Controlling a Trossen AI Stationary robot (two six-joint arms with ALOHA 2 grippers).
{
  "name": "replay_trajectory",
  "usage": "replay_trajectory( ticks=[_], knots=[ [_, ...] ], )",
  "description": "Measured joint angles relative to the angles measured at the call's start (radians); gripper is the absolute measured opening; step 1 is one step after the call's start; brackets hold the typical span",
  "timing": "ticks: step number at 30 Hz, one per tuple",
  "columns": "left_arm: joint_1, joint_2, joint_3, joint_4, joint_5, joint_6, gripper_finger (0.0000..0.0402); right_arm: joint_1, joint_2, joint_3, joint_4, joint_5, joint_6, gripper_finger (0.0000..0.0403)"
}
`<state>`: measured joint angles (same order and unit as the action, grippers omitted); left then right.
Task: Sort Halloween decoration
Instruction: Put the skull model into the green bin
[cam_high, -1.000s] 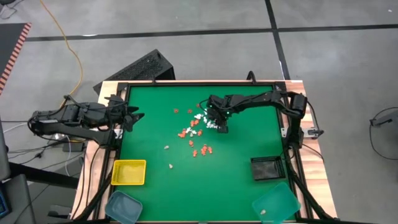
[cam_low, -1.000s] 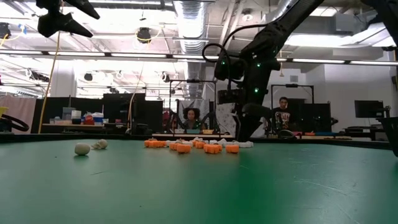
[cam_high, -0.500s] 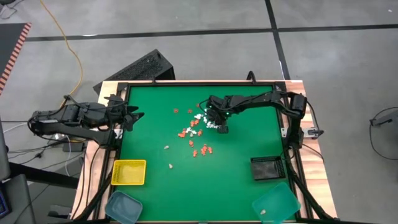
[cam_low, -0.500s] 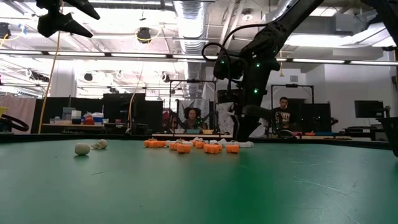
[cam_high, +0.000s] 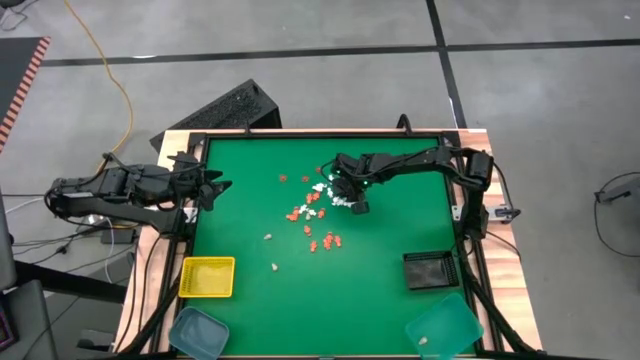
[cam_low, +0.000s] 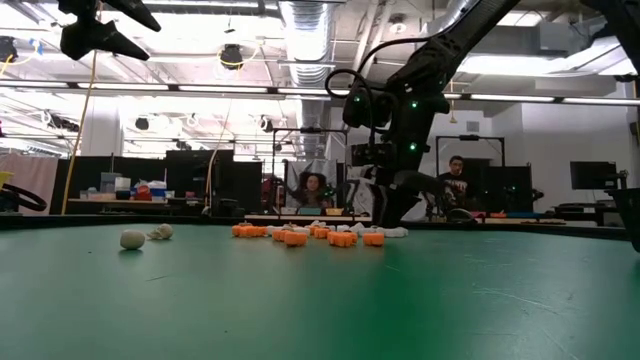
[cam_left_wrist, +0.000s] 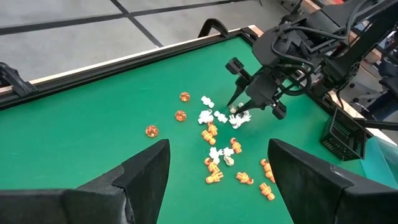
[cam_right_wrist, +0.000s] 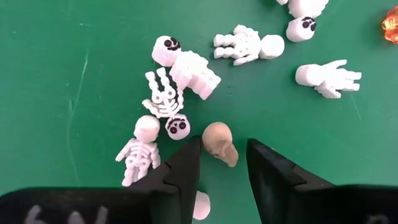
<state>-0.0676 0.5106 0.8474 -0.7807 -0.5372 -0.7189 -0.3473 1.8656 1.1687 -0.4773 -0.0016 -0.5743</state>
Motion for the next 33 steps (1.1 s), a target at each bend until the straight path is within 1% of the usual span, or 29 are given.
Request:
replay_trajectory(
  ticks=[7,13,23,27,29,33],
  knots=[
    [0.000,0.000,0.000,0.000,-0.001,0.000,0.0261,0.000,0.000,-0.001,-0.004,-0.010,-0.002,0.0107],
    [0.000,0.000,0.000,0.000,-0.001,-0.001,0.0261,0.000,0.000,-0.001,-0.006,-0.011,0.000,0.0067],
    [0.000,0.000,0.000,0.000,-0.001,-0.003,0.0261,0.001,-0.008,-0.001,-0.012,-0.001,0.074,0.0016],
    [0.000,0.000,0.000,0.000,-0.001,-0.003,0.0261,0.001,-0.023,0.000,-0.016,0.008,0.077,0.0010],
    [0.000,0.000,0.000,0.000,-0.001,-0.001,0.0261,0.000,-0.028,0.009,-0.022,0.039,0.077,0.0009],
    [0.000,0.000,0.000,0.000,-0.001,-0.001,0.0261,-0.004,-0.035,0.047,-0.046,0.062,0.080,0.0009]
  ],
)
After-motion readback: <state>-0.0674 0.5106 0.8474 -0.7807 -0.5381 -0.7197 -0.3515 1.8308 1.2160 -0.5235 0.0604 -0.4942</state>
